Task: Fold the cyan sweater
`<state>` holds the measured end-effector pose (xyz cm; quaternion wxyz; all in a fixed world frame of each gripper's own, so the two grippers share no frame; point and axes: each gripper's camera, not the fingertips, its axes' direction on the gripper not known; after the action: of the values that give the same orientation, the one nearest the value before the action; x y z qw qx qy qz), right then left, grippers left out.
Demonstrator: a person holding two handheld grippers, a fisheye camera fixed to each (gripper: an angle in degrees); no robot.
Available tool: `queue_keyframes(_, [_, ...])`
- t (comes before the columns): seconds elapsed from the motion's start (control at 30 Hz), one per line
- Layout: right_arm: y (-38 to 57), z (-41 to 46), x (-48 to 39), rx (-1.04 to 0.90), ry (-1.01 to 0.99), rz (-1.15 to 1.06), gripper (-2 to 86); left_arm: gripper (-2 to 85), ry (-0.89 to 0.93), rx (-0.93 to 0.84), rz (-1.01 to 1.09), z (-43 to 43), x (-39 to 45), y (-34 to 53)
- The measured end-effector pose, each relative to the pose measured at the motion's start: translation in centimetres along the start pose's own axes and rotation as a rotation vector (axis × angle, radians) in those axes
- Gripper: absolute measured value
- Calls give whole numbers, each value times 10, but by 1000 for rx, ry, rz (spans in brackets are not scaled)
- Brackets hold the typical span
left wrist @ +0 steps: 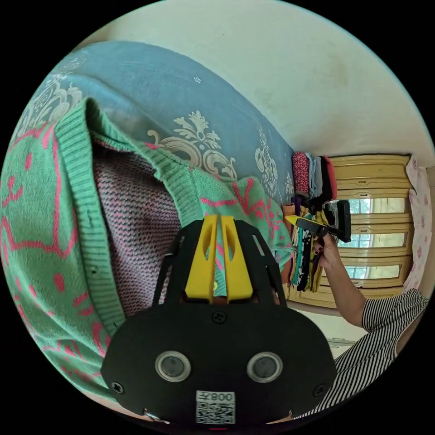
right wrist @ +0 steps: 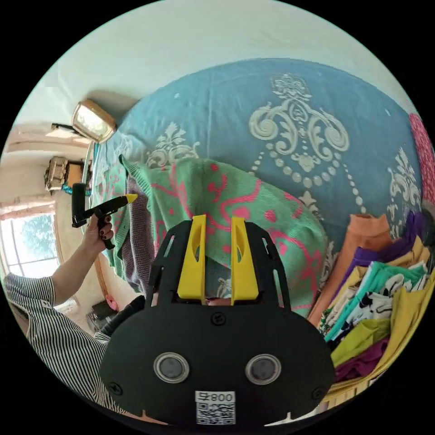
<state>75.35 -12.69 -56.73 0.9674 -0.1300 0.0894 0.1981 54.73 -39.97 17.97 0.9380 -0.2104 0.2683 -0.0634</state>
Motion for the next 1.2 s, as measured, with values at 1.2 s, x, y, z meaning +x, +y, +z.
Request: queue_keyframes(1.2, [-220,86,-172,-148,231,-130,36,69,-407,-182,-187,-109,-23,271])
